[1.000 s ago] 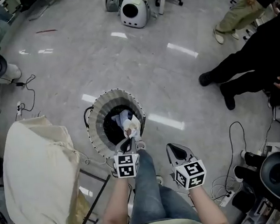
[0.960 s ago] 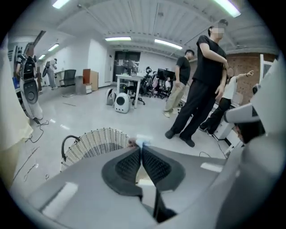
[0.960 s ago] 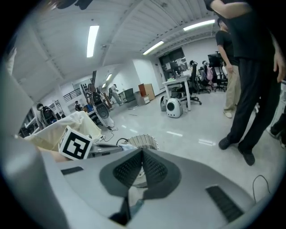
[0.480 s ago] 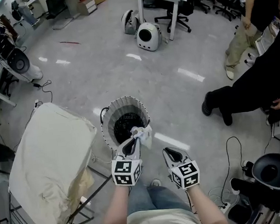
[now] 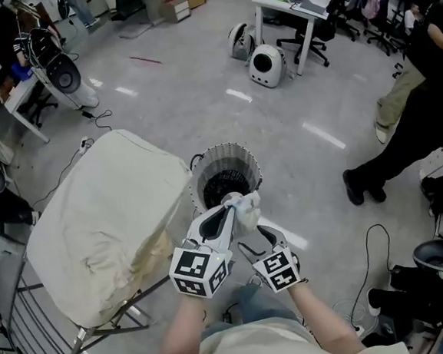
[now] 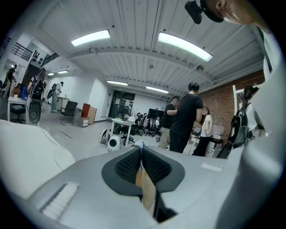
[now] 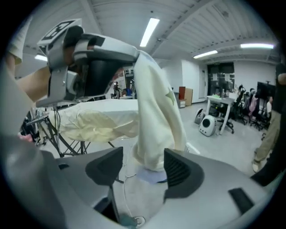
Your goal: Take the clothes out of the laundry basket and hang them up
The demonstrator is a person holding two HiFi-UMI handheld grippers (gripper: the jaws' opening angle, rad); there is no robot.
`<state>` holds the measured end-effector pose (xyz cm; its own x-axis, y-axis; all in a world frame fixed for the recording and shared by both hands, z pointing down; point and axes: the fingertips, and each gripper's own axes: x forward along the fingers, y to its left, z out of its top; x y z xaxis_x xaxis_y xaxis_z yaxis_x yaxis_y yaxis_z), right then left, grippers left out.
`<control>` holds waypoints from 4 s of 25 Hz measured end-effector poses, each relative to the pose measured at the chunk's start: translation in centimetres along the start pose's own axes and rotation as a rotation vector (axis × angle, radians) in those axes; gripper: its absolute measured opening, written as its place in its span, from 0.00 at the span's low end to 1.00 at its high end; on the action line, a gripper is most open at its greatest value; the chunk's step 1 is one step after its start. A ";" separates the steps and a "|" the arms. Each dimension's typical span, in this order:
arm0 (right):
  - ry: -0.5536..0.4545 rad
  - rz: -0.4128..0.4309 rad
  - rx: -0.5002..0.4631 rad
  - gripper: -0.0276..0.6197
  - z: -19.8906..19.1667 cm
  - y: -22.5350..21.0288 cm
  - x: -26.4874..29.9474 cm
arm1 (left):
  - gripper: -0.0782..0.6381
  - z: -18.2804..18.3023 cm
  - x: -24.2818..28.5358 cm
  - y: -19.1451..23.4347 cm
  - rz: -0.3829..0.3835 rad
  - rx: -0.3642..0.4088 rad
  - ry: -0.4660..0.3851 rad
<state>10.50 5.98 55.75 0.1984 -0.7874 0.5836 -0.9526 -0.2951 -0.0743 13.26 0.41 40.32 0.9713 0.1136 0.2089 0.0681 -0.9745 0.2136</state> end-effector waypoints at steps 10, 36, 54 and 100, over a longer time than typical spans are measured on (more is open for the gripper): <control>-0.095 -0.060 -0.021 0.12 1.1 10.8 -1.3 | 0.14 -0.7 -16.3 -0.3 0.047 0.077 -0.075; -0.274 0.459 -0.429 0.07 8.9 50.1 -6.2 | 0.15 -19.1 -57.9 7.9 0.659 -0.069 0.004; -0.460 0.844 -0.657 0.07 15.8 73.7 -9.8 | 0.41 -22.5 -75.2 4.9 0.896 -0.155 -0.092; -0.646 0.805 -0.657 0.08 37.6 98.0 5.5 | 0.13 -36.0 -98.9 21.1 1.111 -0.489 0.099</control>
<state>-73.08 -47.59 21.28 -0.6017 -0.7979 0.0369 -0.7543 0.5828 0.3022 -89.60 -24.46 58.49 0.4228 -0.7015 0.5736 -0.9033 -0.3771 0.2046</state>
